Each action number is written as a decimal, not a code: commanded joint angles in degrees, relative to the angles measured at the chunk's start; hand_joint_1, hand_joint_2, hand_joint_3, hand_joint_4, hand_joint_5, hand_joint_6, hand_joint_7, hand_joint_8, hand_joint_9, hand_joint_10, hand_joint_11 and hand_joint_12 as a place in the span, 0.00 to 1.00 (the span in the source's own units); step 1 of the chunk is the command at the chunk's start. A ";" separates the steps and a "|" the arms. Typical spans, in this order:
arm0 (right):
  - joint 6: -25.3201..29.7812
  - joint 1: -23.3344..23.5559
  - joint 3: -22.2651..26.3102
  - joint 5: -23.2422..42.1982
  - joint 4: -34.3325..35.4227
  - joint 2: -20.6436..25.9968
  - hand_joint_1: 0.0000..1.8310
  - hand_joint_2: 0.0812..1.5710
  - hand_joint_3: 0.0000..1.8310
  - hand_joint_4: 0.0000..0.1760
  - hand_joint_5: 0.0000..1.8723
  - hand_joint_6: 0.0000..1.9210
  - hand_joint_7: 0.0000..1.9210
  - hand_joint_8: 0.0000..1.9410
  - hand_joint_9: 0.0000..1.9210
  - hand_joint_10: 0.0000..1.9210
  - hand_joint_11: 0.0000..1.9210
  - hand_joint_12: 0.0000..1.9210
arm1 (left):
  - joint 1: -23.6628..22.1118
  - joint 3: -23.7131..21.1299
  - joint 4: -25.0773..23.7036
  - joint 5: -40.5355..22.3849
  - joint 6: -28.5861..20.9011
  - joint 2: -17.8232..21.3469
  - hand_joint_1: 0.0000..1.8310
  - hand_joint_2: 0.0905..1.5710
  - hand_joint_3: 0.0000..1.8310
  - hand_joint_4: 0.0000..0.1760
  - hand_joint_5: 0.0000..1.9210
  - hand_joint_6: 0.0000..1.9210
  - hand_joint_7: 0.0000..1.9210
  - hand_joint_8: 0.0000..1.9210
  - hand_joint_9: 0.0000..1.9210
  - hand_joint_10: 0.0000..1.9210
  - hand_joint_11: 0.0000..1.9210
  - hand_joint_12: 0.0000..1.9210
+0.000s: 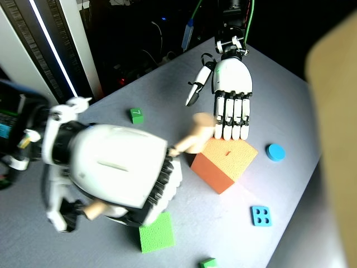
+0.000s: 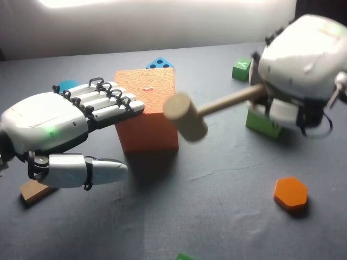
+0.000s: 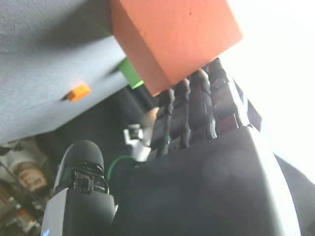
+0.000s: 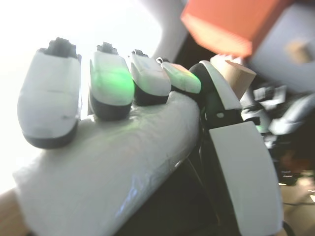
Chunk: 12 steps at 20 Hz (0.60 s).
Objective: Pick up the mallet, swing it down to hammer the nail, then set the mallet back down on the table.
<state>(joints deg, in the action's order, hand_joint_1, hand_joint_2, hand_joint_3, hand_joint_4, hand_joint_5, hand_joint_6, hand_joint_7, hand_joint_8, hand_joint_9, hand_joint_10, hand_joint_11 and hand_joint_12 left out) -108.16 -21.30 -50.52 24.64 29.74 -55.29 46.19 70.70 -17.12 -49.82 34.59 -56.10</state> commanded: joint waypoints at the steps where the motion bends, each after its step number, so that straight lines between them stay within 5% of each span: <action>1: 0.00 -0.25 0.22 6.58 -2.45 0.52 0.41 0.96 0.00 0.00 0.64 1.00 0.75 1.00 0.80 1.00 0.88 1.00 | -0.43 0.16 0.80 -4.00 -0.20 -0.21 0.00 0.78 0.00 0.00 0.06 0.00 0.08 0.00 0.06 0.00 0.00 0.06; 12: -1.51 -5.75 -3.07 9.71 -5.24 -9.10 0.28 0.99 0.00 0.00 0.60 1.00 0.75 1.00 0.81 1.00 0.88 1.00 | -2.23 0.20 0.78 -4.00 -0.45 1.32 0.00 0.78 0.00 0.00 0.06 0.00 0.08 0.00 0.06 0.00 0.00 0.06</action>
<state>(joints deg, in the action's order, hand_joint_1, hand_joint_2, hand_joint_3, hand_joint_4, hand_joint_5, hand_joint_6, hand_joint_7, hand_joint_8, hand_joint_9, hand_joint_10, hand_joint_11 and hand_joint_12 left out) -109.40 -27.11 -53.87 27.68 25.89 -65.06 44.47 70.67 -18.26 -48.34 34.39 -55.29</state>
